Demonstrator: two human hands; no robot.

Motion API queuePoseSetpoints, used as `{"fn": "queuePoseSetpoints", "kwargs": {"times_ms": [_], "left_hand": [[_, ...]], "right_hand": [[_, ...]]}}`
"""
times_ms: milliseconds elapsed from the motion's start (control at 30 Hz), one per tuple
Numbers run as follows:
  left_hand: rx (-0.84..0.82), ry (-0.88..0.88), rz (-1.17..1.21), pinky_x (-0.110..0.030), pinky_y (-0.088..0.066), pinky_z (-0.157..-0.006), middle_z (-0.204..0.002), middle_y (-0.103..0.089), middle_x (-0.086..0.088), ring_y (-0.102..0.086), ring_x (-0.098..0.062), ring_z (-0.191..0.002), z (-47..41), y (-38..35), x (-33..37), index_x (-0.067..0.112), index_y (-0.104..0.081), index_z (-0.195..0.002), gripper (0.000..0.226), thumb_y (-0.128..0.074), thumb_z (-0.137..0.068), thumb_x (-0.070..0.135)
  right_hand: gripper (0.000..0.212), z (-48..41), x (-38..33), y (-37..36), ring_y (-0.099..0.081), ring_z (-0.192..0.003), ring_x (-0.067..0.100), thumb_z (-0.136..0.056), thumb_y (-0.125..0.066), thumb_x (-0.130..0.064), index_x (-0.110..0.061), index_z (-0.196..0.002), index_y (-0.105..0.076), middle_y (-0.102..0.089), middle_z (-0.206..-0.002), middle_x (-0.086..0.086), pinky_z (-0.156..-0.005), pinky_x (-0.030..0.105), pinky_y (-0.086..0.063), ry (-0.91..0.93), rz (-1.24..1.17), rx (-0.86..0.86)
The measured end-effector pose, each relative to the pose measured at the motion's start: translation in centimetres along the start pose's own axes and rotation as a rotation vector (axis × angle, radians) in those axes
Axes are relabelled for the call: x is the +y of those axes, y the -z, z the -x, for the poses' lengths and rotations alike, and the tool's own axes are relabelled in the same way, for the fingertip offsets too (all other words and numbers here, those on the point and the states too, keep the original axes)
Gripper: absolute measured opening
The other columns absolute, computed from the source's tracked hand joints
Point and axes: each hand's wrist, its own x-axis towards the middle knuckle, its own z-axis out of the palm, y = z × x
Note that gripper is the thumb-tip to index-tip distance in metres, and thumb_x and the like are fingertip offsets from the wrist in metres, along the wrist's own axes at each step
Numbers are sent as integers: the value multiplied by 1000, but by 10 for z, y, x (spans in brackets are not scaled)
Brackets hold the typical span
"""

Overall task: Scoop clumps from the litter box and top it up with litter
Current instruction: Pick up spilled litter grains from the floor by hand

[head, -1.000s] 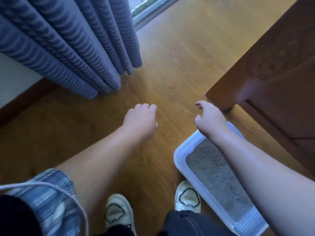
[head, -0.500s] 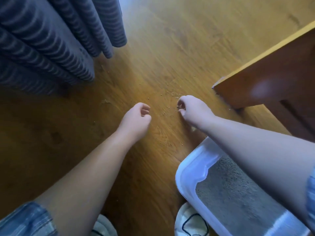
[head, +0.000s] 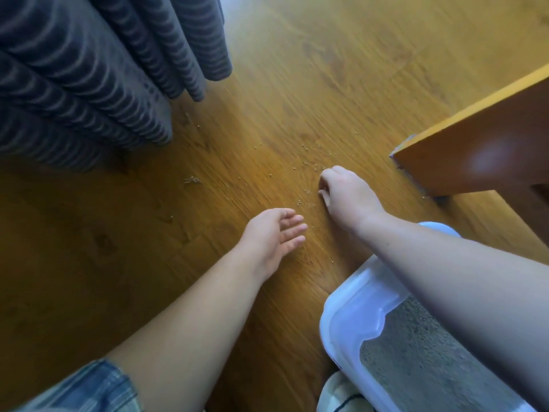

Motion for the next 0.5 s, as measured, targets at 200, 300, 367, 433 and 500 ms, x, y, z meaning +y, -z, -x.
{"fn": "queuePoseSetpoints", "kwargs": {"times_ms": [200, 300, 367, 433, 500], "left_hand": [[-4, 16, 0, -39, -59, -87, -113, -67, -13, -68, -25, -102, 0, -1, -2, 3, -57, -125, 28, -45, -102, 14], [-18, 8, 21, -40, -57, -91, -112, -67, -13, -68, -25, -102, 3, -1, 2, 3, -57, -123, 27, -44, -102, 13], [-21, 5, 31, -42, -57, -93, -112, -67, -13, -68, -25, -101, 5, 0, 2, 3, -58, -121, 26, -44, -101, 13], [-29, 6, 41, -43, -56, -95, -113, -67, -14, -68, -26, -102, 5, 1, 1, 4, -59, -120, 26, -44, -100, 13], [-37, 4, 51, -44, -55, -96, -115, -66, -14, -68, -26, -104, 5, 2, 1, 4, -58, -120, 26, -43, -101, 14]], "right_hand": [[19, -2, 2, 1, -47, -109, 25, -93, -64, -19, -16, -108, -53, -49, -111, 4, -89, 45, -46, -63, -64, 60], [11, -4, 2, 1, -50, -104, 25, -94, -63, -23, -17, -98, -55, -49, -101, 1, -86, 44, -48, -116, -85, 53], [8, -3, 2, -1, -52, -101, 26, -96, -60, -23, -18, -93, -55, -47, -95, -3, -84, 42, -48, -114, -70, 46], [6, -2, 2, -3, -52, -100, 25, -98, -56, -23, -18, -94, -56, -45, -94, -4, -82, 40, -47, -98, -42, 51], [8, -2, 1, -5, -52, -100, 26, -100, -53, -23, -17, -94, -56, -46, -95, -3, -81, 40, -47, -88, -10, 52]]}}
